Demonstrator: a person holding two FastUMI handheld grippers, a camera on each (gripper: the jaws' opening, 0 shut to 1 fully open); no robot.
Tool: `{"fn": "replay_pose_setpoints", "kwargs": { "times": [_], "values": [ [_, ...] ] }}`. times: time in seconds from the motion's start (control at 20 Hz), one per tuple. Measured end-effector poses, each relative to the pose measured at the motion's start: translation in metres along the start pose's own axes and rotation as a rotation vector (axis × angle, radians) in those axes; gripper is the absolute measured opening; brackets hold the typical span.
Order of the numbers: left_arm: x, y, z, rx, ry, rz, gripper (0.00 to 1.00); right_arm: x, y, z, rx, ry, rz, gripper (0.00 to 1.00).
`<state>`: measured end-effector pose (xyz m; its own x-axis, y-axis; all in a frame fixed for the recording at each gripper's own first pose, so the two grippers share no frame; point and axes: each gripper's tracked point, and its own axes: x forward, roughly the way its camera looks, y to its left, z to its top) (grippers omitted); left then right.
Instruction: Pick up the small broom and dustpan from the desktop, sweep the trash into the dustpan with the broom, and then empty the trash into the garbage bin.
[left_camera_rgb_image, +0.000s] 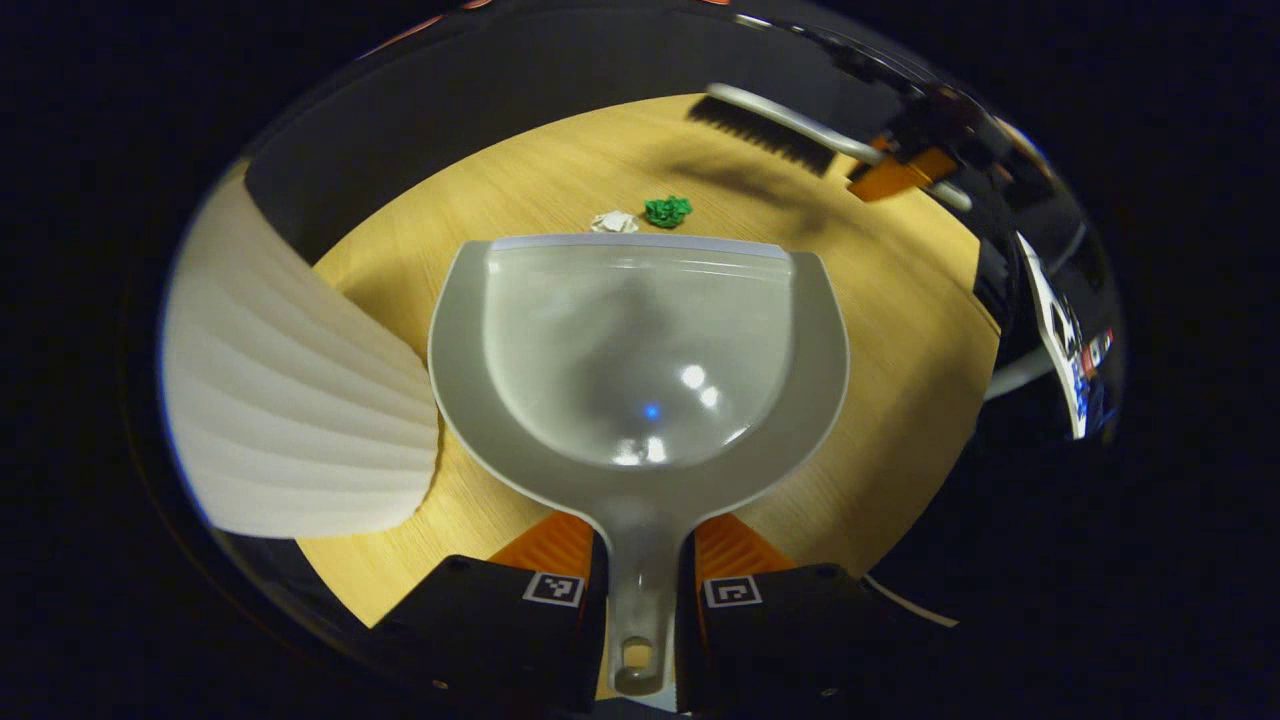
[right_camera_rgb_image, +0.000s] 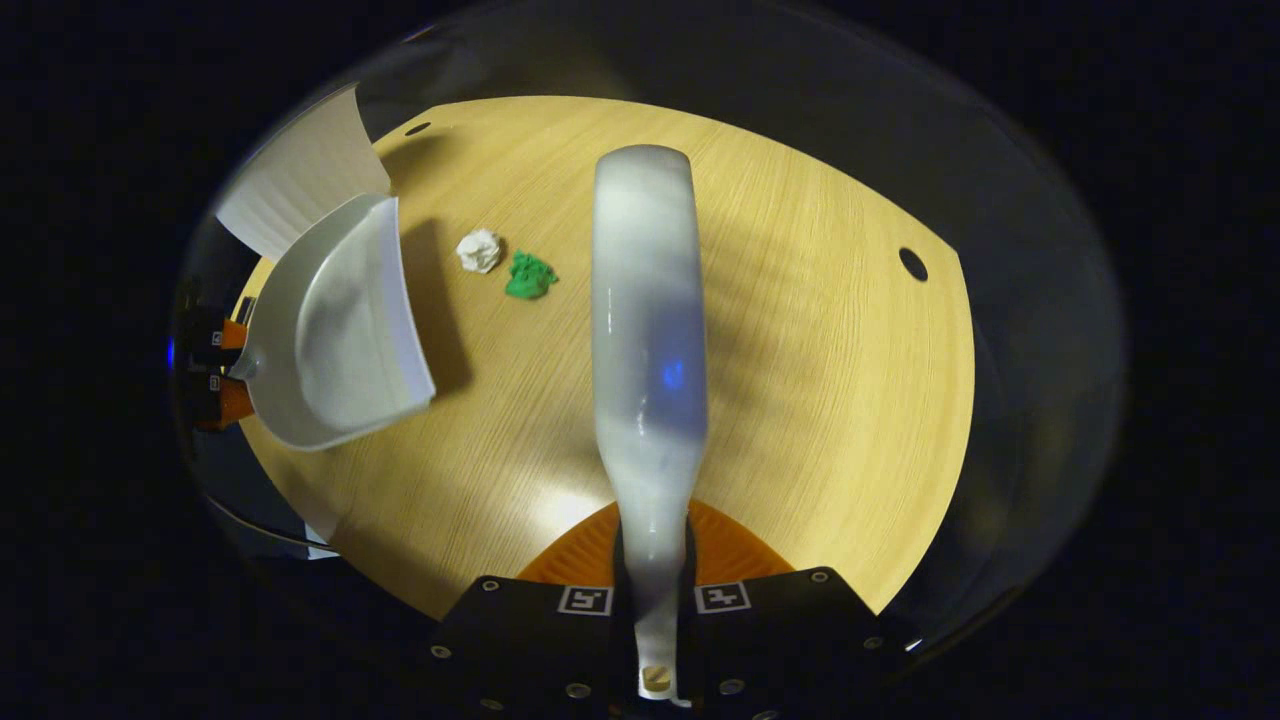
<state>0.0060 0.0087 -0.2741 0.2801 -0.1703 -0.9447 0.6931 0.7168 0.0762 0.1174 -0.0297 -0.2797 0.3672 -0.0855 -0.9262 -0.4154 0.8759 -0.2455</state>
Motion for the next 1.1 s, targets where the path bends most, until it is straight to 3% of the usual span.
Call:
{"fn": "replay_pose_setpoints", "kwargs": {
  "times": [0.2,0.45,0.85,1.1],
  "values": [
    [0.018,0.005,-0.005,0.046,0.080,-0.051,0.29,0.041,-0.012,0.023,-0.121,0.111,-0.034,0.15],
    [0.034,0.019,-0.009,0.073,0.110,-0.069,0.29,0.064,0.016,0.041,-0.217,0.140,-0.007,0.15],
    [0.035,0.018,-0.006,0.088,0.110,-0.080,0.29,0.025,0.108,0.041,-0.420,0.164,0.175,0.15],
    [0.036,0.017,-0.008,0.078,0.094,-0.075,0.29,-0.015,0.139,0.049,-0.340,0.148,0.310,0.15]
  ]
}}
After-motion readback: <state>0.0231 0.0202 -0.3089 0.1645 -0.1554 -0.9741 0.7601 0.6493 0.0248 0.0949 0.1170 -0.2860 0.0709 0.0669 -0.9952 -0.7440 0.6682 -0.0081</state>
